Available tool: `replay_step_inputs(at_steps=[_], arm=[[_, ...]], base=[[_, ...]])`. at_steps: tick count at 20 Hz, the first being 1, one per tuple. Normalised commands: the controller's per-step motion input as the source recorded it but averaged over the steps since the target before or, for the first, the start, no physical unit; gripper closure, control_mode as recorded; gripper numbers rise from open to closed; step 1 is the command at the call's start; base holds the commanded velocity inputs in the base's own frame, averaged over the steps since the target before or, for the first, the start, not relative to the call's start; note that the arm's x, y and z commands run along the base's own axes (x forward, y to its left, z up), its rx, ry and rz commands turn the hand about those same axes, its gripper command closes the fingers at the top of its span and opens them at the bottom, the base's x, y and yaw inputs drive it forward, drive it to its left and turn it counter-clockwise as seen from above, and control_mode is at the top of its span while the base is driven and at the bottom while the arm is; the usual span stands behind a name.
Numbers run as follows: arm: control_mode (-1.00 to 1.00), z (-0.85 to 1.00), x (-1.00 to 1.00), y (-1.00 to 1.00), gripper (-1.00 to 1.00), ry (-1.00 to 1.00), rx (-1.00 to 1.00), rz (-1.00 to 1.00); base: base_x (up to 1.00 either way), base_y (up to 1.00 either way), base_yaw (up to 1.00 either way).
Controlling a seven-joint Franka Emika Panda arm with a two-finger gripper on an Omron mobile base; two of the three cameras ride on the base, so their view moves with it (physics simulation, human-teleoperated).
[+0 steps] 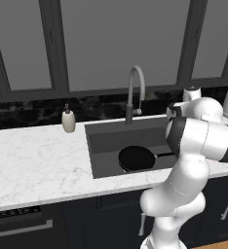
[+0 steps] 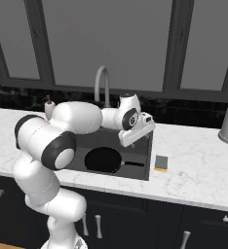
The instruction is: Pick the pan and sponge and place them into the sink. Then turn on the water.
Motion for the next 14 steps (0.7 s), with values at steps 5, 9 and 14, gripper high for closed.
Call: replay_step_inputs(at_steps=[5,9,14], arm=[[-1.0,0.16,0.0,-0.41,-1.0,0.13,0.1,-0.37],[-1.0,-0.08,-0.03,-0.5,-1.0,0.0,0.23,-0.14],[-1.0,-0.09,-0.07,-0.3,-1.0,-0.03,0.15,-0.05]], base=[[0.0,0.0,0.0],[0.0,0.0,0.0],[0.0,0.0,0.0]])
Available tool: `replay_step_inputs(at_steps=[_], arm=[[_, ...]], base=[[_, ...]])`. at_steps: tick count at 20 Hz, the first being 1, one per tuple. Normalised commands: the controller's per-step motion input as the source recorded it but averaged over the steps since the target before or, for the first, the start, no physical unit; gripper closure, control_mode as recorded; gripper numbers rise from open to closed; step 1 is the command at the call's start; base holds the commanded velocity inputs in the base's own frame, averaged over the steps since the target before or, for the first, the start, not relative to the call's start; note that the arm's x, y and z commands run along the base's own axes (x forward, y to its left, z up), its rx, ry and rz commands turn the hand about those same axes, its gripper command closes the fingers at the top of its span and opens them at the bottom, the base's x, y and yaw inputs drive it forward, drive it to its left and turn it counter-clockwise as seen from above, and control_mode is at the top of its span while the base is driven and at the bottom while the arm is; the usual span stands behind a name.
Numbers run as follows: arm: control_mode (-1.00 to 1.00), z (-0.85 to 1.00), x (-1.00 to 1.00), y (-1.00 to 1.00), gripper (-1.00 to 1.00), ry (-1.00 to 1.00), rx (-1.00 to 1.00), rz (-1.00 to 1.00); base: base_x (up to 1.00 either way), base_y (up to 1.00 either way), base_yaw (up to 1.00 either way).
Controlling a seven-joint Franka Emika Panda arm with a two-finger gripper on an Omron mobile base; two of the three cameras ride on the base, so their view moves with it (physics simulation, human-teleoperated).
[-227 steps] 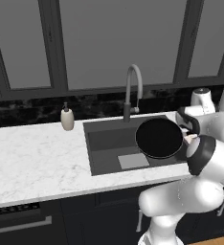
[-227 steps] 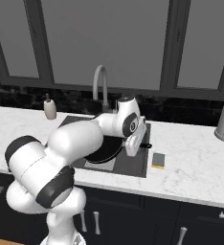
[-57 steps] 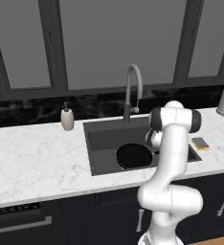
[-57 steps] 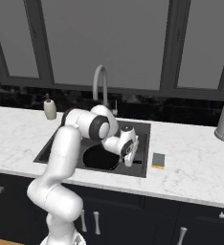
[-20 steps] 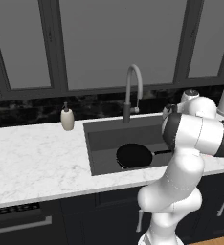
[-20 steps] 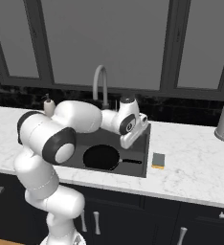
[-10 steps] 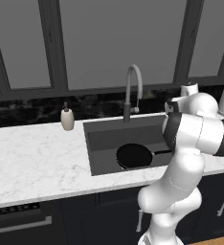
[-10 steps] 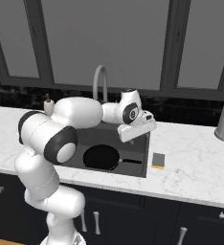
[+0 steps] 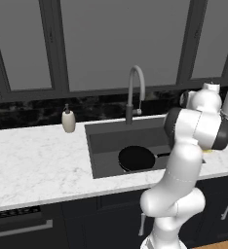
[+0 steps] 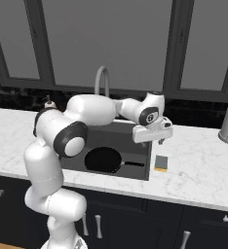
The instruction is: Pick the pan and sponge and place them into the sink. Then turn on the water.
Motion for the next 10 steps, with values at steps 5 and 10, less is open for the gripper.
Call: replay_step_inputs(at_steps=[5,10], arm=[[-1.0,-0.28,0.0,-0.08,-1.0,-0.07,0.03,-0.07],[-1.0,-0.21,0.0,-0.07,-1.0,0.0,0.01,-0.08]], base=[[0.0,0.0,0.0],[0.0,0.0,0.0]])
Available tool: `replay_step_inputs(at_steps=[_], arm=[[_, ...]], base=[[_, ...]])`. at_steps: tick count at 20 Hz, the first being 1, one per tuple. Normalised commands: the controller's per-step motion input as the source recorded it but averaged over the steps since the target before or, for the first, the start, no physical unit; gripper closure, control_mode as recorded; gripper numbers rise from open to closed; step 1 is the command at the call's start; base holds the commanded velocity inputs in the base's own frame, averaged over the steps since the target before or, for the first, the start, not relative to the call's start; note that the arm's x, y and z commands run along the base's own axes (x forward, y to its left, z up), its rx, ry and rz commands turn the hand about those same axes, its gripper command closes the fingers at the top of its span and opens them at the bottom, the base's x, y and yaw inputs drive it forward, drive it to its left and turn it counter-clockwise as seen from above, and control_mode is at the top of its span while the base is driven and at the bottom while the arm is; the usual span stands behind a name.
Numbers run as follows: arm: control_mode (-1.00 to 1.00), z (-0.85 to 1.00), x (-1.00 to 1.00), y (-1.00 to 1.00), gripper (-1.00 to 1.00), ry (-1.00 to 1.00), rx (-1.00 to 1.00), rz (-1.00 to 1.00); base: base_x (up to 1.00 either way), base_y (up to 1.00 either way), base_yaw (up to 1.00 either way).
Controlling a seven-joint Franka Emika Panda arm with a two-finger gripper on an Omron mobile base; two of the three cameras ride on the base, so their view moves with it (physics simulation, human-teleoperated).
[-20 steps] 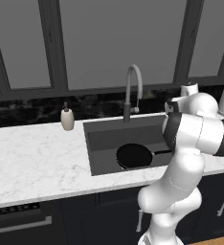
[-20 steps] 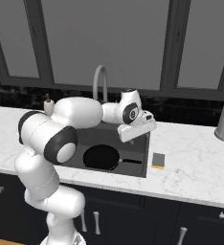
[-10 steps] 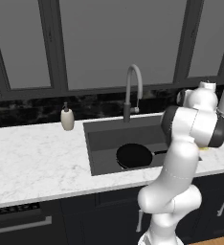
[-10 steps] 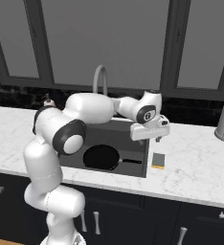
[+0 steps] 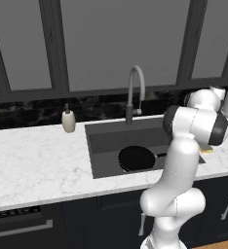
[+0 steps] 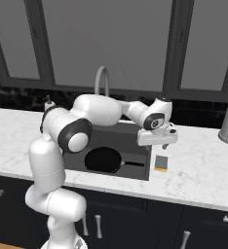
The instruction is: Pick the pan and sponge and place them into the sink. Then turn on the water.
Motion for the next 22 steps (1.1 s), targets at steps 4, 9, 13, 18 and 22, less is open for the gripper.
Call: replay_step_inputs(at_steps=[4,9,13,18,22], arm=[[-1.0,-0.1,0.0,-0.12,-1.0,0.0,0.0,-0.07],[-1.0,-0.13,0.0,-0.12,-1.0,0.02,0.0,-0.11],[-1.0,-0.09,0.0,-0.05,-1.0,0.04,0.0,-0.12],[-1.0,-0.16,0.02,0.0,-1.0,0.08,0.0,-0.13],[-1.0,-0.32,0.01,-0.02,-1.0,0.04,0.0,-0.11]], base=[[0.0,0.0,0.0],[0.0,0.0,0.0],[0.0,0.0,0.0],[0.0,0.0,0.0],[0.0,0.0,0.0]])
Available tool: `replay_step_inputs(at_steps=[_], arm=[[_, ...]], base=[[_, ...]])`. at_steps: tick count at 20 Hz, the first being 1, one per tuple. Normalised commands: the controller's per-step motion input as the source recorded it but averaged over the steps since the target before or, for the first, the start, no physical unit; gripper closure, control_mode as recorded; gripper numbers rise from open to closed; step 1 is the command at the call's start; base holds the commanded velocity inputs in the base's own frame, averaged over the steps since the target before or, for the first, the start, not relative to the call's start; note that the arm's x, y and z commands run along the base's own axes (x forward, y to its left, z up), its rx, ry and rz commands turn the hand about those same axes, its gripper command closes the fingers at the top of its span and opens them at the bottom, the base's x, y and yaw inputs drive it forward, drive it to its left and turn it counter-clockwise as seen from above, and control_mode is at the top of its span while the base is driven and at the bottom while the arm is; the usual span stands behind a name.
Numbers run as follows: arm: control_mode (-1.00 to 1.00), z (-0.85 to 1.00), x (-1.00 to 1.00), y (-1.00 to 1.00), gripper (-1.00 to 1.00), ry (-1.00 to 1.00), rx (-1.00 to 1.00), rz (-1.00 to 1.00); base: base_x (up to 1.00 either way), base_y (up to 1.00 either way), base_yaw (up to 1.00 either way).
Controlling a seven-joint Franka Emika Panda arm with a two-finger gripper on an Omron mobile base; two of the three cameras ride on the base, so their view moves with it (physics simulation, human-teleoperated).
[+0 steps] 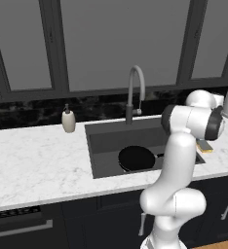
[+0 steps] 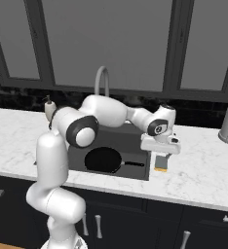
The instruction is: Pick the pan and sponge and place them into the sink. Then turn on the water.
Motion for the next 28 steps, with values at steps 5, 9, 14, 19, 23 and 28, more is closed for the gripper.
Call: replay_step_inputs(at_steps=[5,9,14,19,23,28], arm=[[-1.0,-0.23,0.02,-0.12,-1.0,0.0,0.0,-0.07],[-1.0,-0.03,0.12,-0.14,-1.0,0.0,0.0,-0.01],[-1.0,-0.02,0.02,0.0,-1.0,0.0,0.0,0.0],[-1.0,-0.25,0.02,0.0,-1.0,0.0,0.0,0.0],[-1.0,-0.29,0.0,0.0,-1.0,0.0,0.0,0.0],[-1.0,-0.12,0.0,0.0,-1.0,-0.02,0.0,0.0]], base=[[0.0,0.0,0.0],[0.0,0.0,0.0],[0.0,0.0,0.0],[0.0,0.0,0.0],[0.0,0.0,0.0],[0.0,0.0,0.0]])
